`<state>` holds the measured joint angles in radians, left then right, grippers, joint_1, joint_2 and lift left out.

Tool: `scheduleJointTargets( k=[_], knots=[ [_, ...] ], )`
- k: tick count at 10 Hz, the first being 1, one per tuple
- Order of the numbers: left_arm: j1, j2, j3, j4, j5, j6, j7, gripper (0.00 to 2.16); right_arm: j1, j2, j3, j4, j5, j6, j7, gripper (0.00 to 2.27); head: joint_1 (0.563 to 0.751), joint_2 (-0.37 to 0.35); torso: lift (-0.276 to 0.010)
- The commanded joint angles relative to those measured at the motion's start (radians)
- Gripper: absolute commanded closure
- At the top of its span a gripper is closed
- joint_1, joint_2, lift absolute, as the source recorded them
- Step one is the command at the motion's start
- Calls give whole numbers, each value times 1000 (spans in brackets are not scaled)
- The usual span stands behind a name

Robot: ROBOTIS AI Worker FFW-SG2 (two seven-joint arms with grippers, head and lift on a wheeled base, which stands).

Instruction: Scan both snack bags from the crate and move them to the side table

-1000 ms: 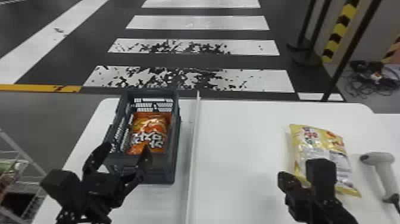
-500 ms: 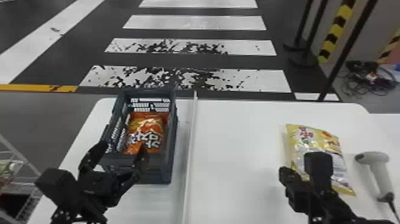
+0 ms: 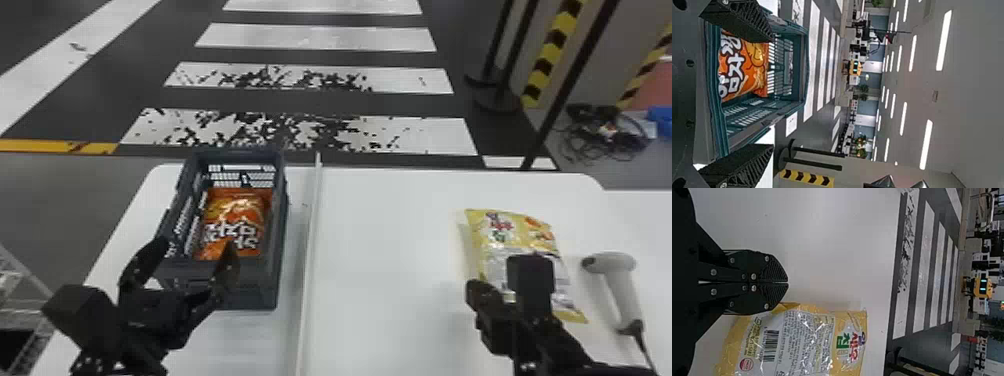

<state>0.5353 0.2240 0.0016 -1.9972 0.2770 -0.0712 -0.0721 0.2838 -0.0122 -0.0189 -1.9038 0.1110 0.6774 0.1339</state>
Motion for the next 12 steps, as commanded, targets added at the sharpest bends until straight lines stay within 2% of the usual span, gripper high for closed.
scheduleJointTargets(
  k=[1, 4, 5, 7, 10, 12],
  knots=[
    [0, 0, 0, 0, -1, 0, 0, 39, 0, 0, -3, -1, 2, 0, 0, 2246, 695, 4, -99],
    [0, -2, -2, 3, -1, 0, 0, 39, 21, 2, 17, -46, -22, -25, 23, 2246, 695, 5, -99],
    [0, -2, -2, 3, -1, 0, 0, 39, 28, 2, 11, -69, -48, -74, 36, 2246, 695, 19, -99],
    [3, 0, 0, 2, 1, 0, 0, 39, 31, 2, -41, -115, -79, -101, 38, 2246, 695, 32, -99],
    [2, 0, -2, 3, -1, 0, 0, 39, 54, 0, -145, -100, -108, -199, 29, 2246, 695, -25, -99],
    [0, 0, -5, 3, -1, 0, -2, 39, 55, 0, -162, -57, -111, -233, 33, 2246, 695, -70, -99]
  ],
)
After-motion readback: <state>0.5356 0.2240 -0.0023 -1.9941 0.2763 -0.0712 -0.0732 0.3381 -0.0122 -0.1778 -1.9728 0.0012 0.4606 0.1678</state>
